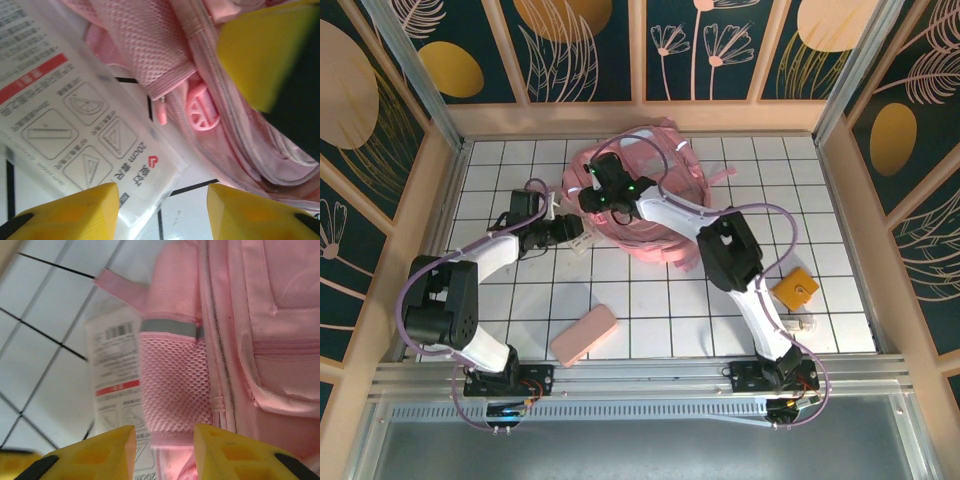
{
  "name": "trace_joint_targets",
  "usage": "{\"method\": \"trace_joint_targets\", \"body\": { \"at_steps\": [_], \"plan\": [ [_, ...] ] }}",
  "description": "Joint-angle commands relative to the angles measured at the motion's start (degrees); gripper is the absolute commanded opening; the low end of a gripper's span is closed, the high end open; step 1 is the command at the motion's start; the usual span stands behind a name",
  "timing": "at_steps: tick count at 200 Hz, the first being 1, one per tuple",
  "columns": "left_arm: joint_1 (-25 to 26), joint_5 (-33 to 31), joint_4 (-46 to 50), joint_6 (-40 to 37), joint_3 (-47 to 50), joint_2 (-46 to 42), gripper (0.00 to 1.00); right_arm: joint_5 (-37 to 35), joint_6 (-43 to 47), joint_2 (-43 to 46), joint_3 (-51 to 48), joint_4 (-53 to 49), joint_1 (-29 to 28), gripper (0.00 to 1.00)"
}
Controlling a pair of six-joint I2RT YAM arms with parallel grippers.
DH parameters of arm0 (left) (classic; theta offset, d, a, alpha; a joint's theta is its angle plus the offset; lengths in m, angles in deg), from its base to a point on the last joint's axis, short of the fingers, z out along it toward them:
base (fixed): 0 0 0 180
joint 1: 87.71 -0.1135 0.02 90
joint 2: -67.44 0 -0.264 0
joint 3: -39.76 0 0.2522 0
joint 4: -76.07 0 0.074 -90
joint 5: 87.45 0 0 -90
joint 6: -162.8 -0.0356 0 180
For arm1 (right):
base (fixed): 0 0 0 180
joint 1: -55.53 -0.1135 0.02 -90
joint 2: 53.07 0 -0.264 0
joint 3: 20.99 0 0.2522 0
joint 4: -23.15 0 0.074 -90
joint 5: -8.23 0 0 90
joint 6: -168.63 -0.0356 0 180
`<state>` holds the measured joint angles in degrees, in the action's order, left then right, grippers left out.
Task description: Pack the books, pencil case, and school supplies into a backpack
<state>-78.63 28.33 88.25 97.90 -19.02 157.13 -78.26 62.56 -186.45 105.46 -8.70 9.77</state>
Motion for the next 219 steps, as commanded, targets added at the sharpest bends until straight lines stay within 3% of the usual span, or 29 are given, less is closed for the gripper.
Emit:
{"method": "trace_joint_targets", "body": {
  "at_steps": [1,25,68,150,174,219],
  "plan": [
    [-0.7,3.6,-6.0,-0.5,0.9,0.7,0.48,-4.5,-4.1,-5.2,7.6,-9.7,0.1,0.36],
    [-0.7,6.4,-6.6,-1.5,0.6,1.6,0.46,-10.8,-5.3,-7.7,10.1,-12.1,0.1,0.4],
    [-0.6,5.2,-10.6,-3.7,4.0,0.1,0.46,-10.7,-4.7,-6.7,10.7,-13.4,0.0,0.42],
    [-0.7,3.3,-18.3,-0.9,8.1,-1.0,0.45,-15.1,-2.0,-5.8,8.8,-14.7,0.1,0.42],
    [-0.6,3.3,-20.5,-0.1,9.3,-1.6,0.45,-12.0,-1.4,-4.6,10.8,-15.6,-0.1,0.37],
    [-0.6,2.8,-23.8,1.3,11.5,-3.0,0.44,-13.0,1.3,-3.0,11.0,-16.0,0.4,0.3]
  ]
}}
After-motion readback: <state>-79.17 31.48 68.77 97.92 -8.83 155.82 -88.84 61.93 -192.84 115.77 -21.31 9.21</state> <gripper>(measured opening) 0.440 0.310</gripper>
